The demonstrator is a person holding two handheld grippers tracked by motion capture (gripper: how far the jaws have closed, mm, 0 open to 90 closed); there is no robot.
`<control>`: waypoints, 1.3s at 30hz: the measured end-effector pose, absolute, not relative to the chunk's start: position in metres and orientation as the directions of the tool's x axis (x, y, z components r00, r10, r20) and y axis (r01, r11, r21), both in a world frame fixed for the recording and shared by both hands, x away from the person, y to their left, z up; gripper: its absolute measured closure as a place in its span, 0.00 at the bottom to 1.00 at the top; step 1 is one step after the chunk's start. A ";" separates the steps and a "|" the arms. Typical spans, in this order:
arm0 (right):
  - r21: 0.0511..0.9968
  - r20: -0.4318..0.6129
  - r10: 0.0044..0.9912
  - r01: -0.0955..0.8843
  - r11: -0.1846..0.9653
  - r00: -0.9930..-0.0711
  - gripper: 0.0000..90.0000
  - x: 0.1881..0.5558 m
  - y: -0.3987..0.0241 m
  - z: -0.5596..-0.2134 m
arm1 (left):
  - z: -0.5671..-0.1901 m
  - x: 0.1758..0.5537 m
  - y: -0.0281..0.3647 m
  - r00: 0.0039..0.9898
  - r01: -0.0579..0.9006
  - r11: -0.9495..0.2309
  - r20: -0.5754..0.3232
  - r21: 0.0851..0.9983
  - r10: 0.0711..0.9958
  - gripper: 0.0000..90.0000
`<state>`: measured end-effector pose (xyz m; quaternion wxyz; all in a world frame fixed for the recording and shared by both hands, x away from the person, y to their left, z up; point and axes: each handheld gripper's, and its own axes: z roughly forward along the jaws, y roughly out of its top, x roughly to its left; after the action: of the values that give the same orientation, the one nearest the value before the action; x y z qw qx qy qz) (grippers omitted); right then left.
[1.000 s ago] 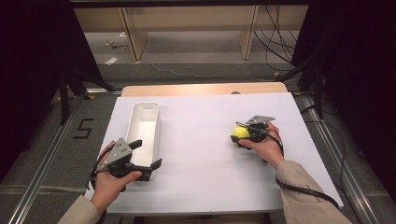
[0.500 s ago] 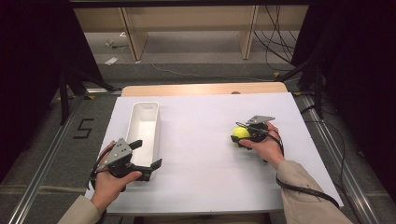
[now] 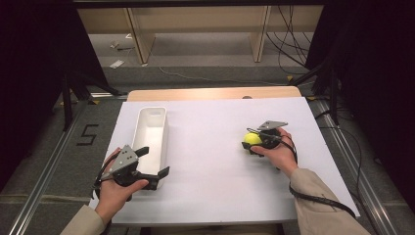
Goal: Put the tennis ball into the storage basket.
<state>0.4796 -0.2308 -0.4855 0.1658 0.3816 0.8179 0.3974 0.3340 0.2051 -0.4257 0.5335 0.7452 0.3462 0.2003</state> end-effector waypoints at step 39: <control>0.845 0.046 0.718 0.411 0.343 -0.694 0.30 0.474 -0.221 -0.462 | -0.426 0.334 0.205 0.681 0.302 -0.191 -0.071 0.934 0.729 0.00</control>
<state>0.4737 -0.2214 -0.4623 0.1699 0.3521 0.8017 0.4522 0.3342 0.2053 -0.4259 0.5339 0.7453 0.3457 0.2001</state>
